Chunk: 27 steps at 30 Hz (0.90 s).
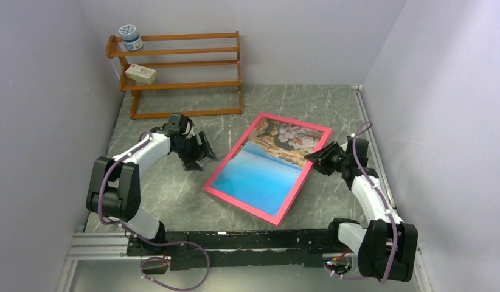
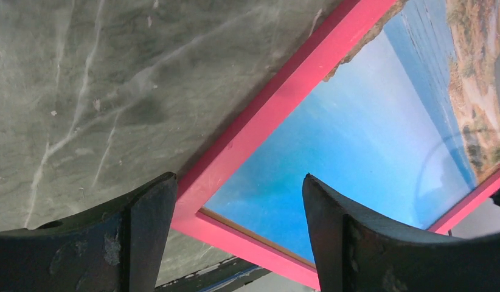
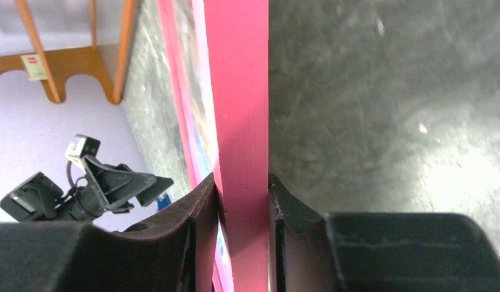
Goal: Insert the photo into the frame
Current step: Turn over the photo frame at the center of the board.
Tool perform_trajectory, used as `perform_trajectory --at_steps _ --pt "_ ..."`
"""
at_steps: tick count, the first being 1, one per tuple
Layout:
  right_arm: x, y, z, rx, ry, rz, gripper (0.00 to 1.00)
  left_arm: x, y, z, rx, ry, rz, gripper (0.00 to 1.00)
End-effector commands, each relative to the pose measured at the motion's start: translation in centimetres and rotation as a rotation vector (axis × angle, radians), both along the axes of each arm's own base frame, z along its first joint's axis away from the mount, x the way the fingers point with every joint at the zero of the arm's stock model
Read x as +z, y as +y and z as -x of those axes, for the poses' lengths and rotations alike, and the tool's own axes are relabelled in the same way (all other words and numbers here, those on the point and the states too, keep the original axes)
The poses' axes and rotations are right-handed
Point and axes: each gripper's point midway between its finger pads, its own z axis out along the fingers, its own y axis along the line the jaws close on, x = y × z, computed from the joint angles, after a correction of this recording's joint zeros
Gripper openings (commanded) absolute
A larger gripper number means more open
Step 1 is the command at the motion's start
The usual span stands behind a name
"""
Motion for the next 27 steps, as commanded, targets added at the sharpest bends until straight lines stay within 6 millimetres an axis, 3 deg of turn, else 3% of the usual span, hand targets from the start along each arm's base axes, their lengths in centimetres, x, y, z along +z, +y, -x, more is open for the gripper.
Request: perform_trajectory --at_steps 1,5,10,15,18,23,27 --pt "-3.9 0.9 4.6 0.036 0.183 -0.028 0.34 1.2 -0.2 -0.2 0.02 -0.049 0.038 0.8" --pt "-5.7 1.2 5.9 0.006 0.212 -0.055 0.48 1.0 0.1 0.2 0.015 -0.046 0.021 0.8" --pt "-7.6 1.5 6.4 -0.003 0.25 -0.087 0.55 1.0 0.4 0.3 -0.002 -0.051 -0.005 0.81" --pt "-8.4 -1.0 7.7 -0.075 0.352 0.069 0.77 1.3 0.8 0.6 -0.002 -0.05 -0.023 0.81" --pt "-8.1 -3.3 8.4 -0.152 0.407 0.192 0.85 1.1 1.5 1.3 0.017 -0.021 -0.061 0.81" --pt "-6.2 -6.9 8.8 -0.294 0.469 0.354 0.86 1.1 3.4 4.4 0.081 0.073 -0.143 0.82" --pt "-3.4 -7.7 5.0 -0.292 0.326 0.384 0.86 1.8 4.5 6.8 0.153 0.092 -0.165 0.9"
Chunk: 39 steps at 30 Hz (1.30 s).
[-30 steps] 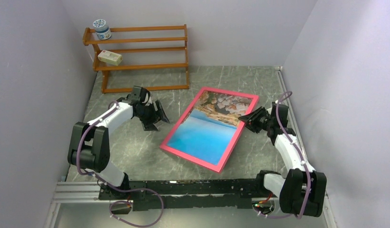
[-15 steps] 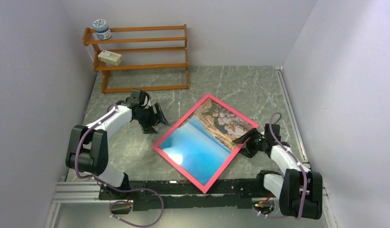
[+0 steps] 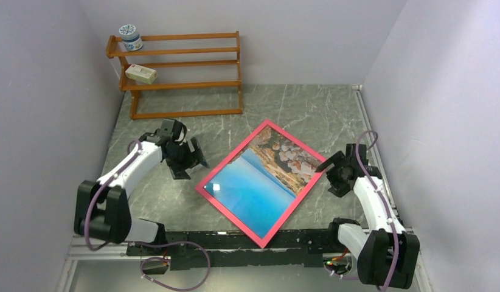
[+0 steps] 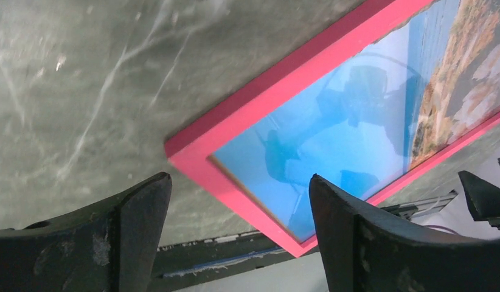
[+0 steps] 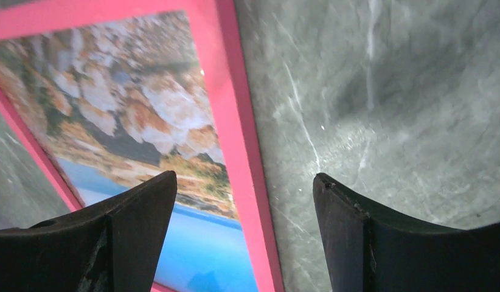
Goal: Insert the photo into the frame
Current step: Turn over the photo frame at the center of the board, then adjust the photo frame at the center of the board.
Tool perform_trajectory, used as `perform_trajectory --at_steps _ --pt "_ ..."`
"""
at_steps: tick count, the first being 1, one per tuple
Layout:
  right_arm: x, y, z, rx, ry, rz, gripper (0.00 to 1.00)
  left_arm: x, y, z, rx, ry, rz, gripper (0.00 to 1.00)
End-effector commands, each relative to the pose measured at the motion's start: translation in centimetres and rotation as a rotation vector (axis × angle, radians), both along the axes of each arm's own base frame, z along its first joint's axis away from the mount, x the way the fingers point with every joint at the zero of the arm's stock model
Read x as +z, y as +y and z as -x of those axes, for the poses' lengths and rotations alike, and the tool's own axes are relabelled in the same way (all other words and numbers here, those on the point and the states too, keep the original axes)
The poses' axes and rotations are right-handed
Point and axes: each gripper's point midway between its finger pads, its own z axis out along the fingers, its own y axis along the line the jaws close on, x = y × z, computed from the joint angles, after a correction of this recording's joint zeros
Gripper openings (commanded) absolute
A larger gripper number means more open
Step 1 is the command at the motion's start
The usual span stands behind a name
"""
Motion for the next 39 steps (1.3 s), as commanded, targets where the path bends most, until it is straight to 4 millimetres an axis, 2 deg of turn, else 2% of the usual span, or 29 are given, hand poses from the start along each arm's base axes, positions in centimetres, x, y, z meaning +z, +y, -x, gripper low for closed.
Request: perform_trajectory --at_steps 1,2,5,8,13,16,19,23,28,34,39 --pt "3.2 -2.3 -3.6 -0.008 -0.107 0.123 0.86 0.7 1.7 3.4 0.107 0.041 -0.043 0.93" --pt "4.3 -2.4 -5.2 0.002 -0.15 0.123 0.86 0.7 1.5 3.8 0.125 0.038 -0.023 0.94" --pt "5.8 -2.2 -9.4 0.061 -0.222 0.116 0.86 -0.3 0.7 5.3 0.167 0.057 0.048 0.94" --pt "5.8 -1.7 -13.3 0.157 -0.238 0.096 0.86 -1.1 -0.5 5.8 0.185 0.07 0.13 0.94" --pt "3.8 -0.2 -17.9 0.301 -0.197 0.007 0.85 -2.5 -1.5 5.4 0.165 0.059 0.174 0.94" --pt "1.9 0.0 -19.0 0.315 -0.165 -0.019 0.85 -3.1 -1.9 4.1 0.156 0.017 0.181 0.94" --pt "0.3 1.0 -19.2 0.331 -0.132 -0.081 0.85 -3.3 -3.2 2.7 0.115 0.01 0.238 0.94" --pt "-0.8 1.5 -18.2 0.322 -0.114 -0.116 0.84 -4.0 -4.0 1.2 0.082 0.049 0.238 0.94" --pt "-1.6 1.3 -15.7 0.284 -0.05 -0.118 0.83 -3.8 -4.3 -1.6 0.012 0.035 0.196 0.94" --pt "-2.3 0.2 -12.2 0.176 0.008 -0.121 0.81 -3.6 -6.4 -5.6 -0.06 0.008 0.256 0.94" --pt "-2.5 -1.1 -9.4 0.126 0.045 -0.082 0.81 -4.3 -7.9 -9.2 -0.093 -0.014 0.297 0.93"
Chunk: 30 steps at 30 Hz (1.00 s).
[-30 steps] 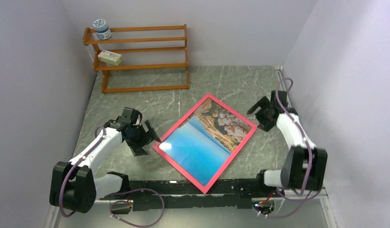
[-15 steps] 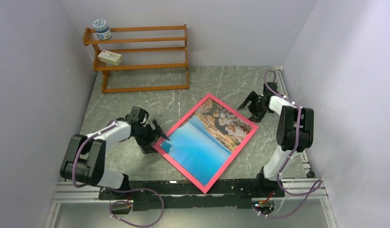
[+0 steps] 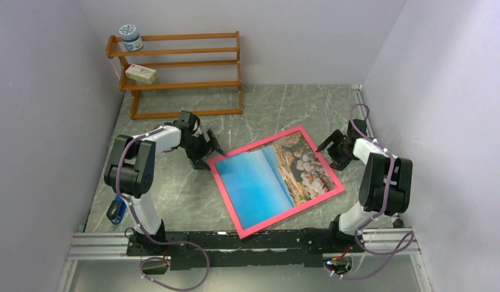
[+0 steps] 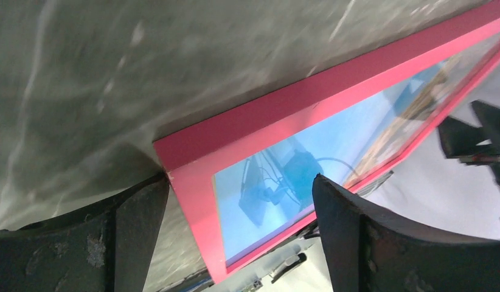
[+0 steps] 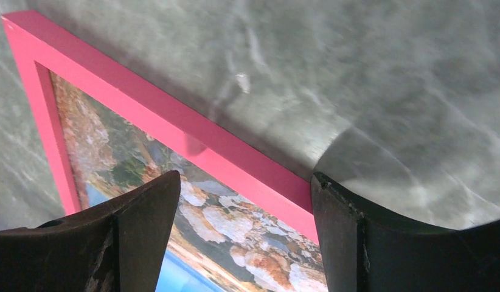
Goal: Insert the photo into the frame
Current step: Adjust the photo frame at the center of the board.
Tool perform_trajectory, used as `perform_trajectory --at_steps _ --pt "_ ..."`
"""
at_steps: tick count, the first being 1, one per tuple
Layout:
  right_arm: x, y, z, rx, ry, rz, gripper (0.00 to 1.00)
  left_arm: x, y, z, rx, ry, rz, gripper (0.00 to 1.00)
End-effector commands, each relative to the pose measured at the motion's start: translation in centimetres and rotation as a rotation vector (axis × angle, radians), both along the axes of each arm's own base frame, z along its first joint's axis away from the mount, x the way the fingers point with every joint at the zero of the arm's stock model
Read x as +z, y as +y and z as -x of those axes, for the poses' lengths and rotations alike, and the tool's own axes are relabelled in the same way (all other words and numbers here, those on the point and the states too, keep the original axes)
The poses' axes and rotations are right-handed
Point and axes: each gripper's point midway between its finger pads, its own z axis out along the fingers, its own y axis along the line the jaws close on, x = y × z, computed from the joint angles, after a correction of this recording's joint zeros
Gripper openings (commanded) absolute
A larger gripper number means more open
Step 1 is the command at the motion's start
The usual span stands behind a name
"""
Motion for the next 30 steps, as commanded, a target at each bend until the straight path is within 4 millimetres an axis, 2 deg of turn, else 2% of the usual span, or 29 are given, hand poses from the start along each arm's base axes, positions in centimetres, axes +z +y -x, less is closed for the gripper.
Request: perform_trajectory --at_steps 1,7,13,17,21,24,26,30 --pt "0.1 1.3 3.9 -0.029 0.089 -0.05 0.81 0.6 -2.9 -5.0 -0.062 -0.14 0.111 0.93" --pt "-0.4 2.1 6.8 -0.053 0.105 -0.076 0.81 1.1 -6.3 -9.6 -0.021 -0.197 0.215 0.91" --pt "-0.7 2.4 7.7 -0.052 0.103 -0.084 0.81 2.5 -10.9 -12.2 -0.077 -0.287 0.29 0.89" --pt "-0.8 2.4 8.3 -0.056 0.107 -0.079 0.81 2.1 -12.6 -13.1 -0.111 -0.332 0.261 0.9" --pt "-0.5 2.3 8.9 -0.066 0.108 -0.071 0.81 0.8 -12.1 -13.4 -0.099 -0.322 0.202 0.9" --pt "0.1 2.2 9.3 -0.083 0.096 -0.06 0.81 1.0 -10.3 -13.5 -0.079 -0.348 0.115 0.92" --pt "0.7 2.1 9.3 -0.095 0.079 -0.055 0.81 1.8 -9.0 -13.5 -0.073 -0.373 0.072 0.93" --pt "1.3 2.8 9.4 -0.094 0.075 -0.097 0.85 5.3 -5.5 -14.0 -0.069 -0.367 0.111 0.94"
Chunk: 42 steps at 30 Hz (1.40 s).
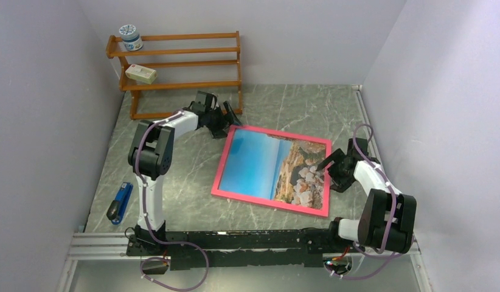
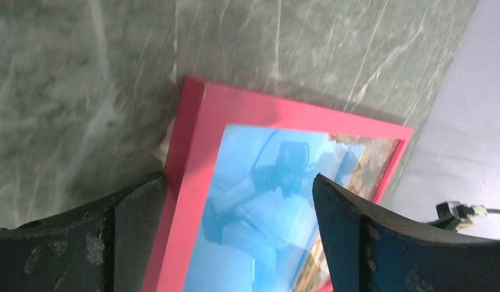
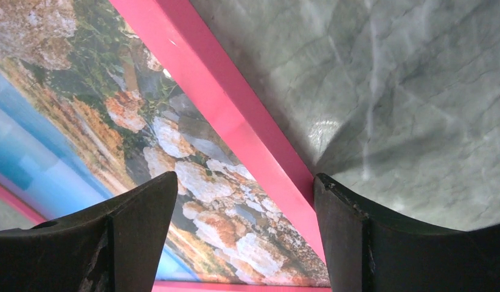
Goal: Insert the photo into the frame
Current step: Adjust the photo frame at the center of the board.
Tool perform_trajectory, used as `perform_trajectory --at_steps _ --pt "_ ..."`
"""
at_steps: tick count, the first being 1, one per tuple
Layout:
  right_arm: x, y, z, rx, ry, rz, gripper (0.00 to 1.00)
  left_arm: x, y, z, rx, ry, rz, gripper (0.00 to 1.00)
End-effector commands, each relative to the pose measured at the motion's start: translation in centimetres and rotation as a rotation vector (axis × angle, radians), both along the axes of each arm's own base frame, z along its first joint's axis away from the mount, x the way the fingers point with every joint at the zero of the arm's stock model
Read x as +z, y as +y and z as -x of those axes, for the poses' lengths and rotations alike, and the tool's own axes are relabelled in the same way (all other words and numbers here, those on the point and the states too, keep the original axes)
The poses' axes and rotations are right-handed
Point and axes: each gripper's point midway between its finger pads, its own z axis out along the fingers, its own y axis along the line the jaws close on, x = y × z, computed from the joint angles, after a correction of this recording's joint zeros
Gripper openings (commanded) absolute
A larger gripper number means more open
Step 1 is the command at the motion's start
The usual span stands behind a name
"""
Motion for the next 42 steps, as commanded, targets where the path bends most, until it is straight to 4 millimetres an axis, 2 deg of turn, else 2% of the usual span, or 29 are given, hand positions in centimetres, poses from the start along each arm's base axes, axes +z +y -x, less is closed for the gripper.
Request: perform_trajectory --at_steps 1,3,6,10,12,14,17,20,22,25,30,34,38,42 --pt "1.3 3.1 -0.2 0.017 -0.02 -0.163 0.85 4.1 2.6 2.6 -0.071 0.069 0.028 0.94" --pt "0.6 4.1 0.4 0.036 0.015 -0.225 0.86 4.9 4.5 3.4 -0.082 0.077 -0.019 0.94" --pt "-0.4 5.6 1.5 0.064 0.059 -0.306 0.85 5.0 7.3 5.5 -0.081 0.101 -0.123 0.94" --pt "0.0 8.9 2.5 0.196 0.055 -0.412 0.83 5.1 9.9 8.8 -0.024 0.14 -0.185 0.94" --pt "-0.1 10.1 3.5 0.302 0.096 -0.407 0.83 5.4 11.1 10.6 0.034 0.142 -0.213 0.94" --pt "-0.2 9.9 4.2 0.332 0.136 -0.354 0.83 5.3 12.3 12.3 0.106 0.151 -0.239 0.94" --pt "0.2 7.0 3.8 0.264 0.142 -0.164 0.83 5.0 14.2 15.1 0.222 0.167 -0.278 0.94" --pt "2.6 3.8 1.7 0.163 0.067 0.025 0.84 5.1 15.5 17.4 0.32 0.181 -0.293 0.94" --pt "4.7 1.9 0.0 0.107 0.003 0.127 0.85 5.0 15.6 18.6 0.342 0.188 -0.27 0.94" --pt "6.9 1.4 -3.6 0.123 -0.09 0.166 0.85 4.3 14.6 20.0 0.329 0.202 -0.2 0.94" --pt "8.6 4.8 -10.4 0.323 -0.163 0.098 0.82 3.1 12.4 21.7 0.28 0.224 -0.054 0.94" --pt "9.7 7.8 -16.0 0.449 -0.211 0.125 0.81 2.0 11.7 22.9 0.271 0.254 0.008 0.94" --pt "8.8 10.2 -19.7 0.536 -0.252 0.118 0.81 1.0 11.3 23.6 0.252 0.261 0.039 0.94" --pt "6.5 11.2 -21.8 0.595 -0.234 0.153 0.81 -0.1 10.6 23.5 0.235 0.271 0.078 0.94"
